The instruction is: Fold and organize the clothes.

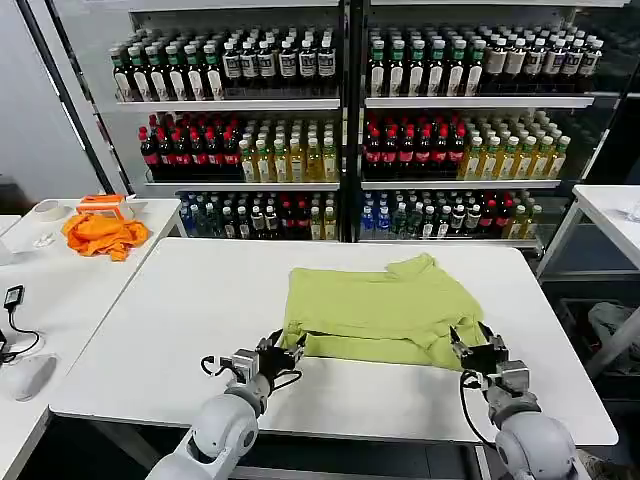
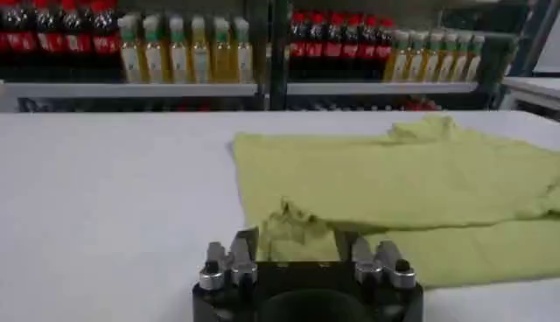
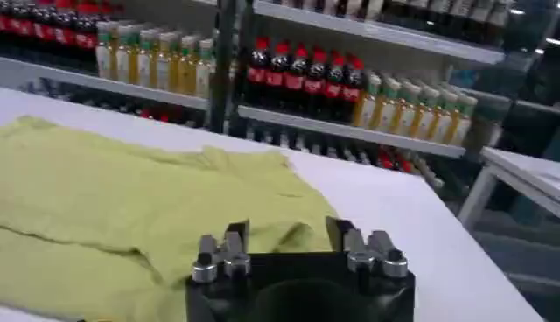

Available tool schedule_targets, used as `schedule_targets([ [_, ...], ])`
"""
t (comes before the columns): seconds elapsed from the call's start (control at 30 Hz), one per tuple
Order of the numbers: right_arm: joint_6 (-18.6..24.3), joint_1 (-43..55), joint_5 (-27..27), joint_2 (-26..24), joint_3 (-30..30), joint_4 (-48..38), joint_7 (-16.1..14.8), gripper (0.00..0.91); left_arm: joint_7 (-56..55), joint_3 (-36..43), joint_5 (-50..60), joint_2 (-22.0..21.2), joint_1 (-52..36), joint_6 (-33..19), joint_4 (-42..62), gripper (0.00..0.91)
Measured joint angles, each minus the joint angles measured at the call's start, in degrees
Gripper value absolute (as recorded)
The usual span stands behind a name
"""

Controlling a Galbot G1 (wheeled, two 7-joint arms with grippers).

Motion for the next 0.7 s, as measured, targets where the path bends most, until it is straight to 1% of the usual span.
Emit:
schedule_targets([
  [0.2, -1.7, -1.9, 2.2, 0.1, 1.6, -0.5, 0.7, 0.897, -0.3, -0.1, 0.2, -0.3, 0.1, 0.0, 0.8, 0.907],
  [0.23, -1.9, -2.0, 2.6, 0.2, 1.7, -0.7, 0.7, 0.564, -0.3, -0.1, 0.2, -0.4, 0.0, 0.0, 1.0, 0.887],
  [0.27, -2.0, -2.2, 2.9, 0.3, 1.7, -0.8, 0.8, 0.141, -0.3, -0.1, 0.2, -0.4, 0.0, 0.1, 1.1, 0.383],
  [0.3, -2.0, -2.3, 3.1, 0.4, 1.8, -1.0, 0.8, 0.000, -0.3, -0.1, 0.2, -0.5, -0.1, 0.1, 1.3, 0.030],
  [0.33, -2.1, -2.5, 3.4, 0.5, 1.9, -1.1, 0.8, 0.000, -0.3, -0.1, 0.2, -0.5, -0.1, 0.1, 1.4, 0.020],
  [0.7, -1.7, -3.6, 4.7, 1.4, 2.1, -1.7, 0.9, 0.000, 0.0, -0.2, 0.4, -0.7, 1.0, 0.2, 1.1, 0.020],
])
